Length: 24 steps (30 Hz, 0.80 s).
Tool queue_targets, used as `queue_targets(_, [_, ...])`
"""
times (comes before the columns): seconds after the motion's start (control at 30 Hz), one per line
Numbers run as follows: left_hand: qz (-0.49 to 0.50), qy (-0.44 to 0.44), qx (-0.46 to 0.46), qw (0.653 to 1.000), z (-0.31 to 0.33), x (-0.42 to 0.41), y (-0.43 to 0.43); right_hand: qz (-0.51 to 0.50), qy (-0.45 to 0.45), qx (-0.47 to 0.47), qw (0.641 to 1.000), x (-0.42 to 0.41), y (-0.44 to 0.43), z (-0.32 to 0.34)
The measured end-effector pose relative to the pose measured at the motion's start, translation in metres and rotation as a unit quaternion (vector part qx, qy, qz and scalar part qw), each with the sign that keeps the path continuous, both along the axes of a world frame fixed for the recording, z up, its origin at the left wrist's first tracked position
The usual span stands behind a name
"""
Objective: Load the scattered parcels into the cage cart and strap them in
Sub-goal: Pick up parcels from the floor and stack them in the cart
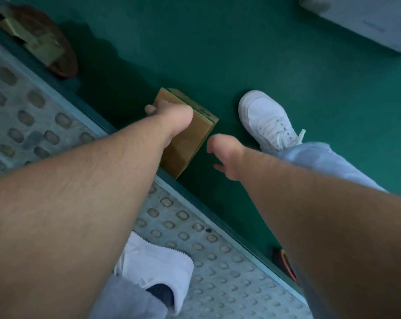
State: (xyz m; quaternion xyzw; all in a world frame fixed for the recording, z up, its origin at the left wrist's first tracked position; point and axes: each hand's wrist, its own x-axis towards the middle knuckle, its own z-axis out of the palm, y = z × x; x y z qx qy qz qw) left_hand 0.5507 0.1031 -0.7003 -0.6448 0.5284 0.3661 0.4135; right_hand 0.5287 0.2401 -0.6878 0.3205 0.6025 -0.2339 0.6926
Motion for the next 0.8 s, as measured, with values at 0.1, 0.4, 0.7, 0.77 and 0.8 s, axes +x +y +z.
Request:
queue_targets(0.1, [0.078, 0.023, 0.046, 0.996, 0.009, 0.001, -0.009, -0.048, -0.008, -0.028, 0.998, -0.012, -0.010, 0.008])
queue_targets(0.4, [0.070, 0.071, 0.068, 0.993, 0.004, -0.009, -0.023, -0.136, 0.015, -0.015, 0.990, -0.035, -0.002, 0.003])
queue_targets(0.7, [0.209, 0.241, -0.025, 0.948, 0.183, -0.058, -0.006, -0.345, 0.004, -0.009, 0.939, -0.082, 0.075, 0.137])
queue_targets(0.77, [0.253, 0.210, 0.027, 0.944, 0.236, -0.048, 0.005, -0.290, -0.047, -0.027, 0.956, -0.091, 0.088, 0.183])
queue_targets(0.8, [0.281, 0.197, 0.047, 0.938, 0.263, -0.042, 0.012, -0.259, -0.064, -0.036, 0.963, -0.094, 0.090, 0.206])
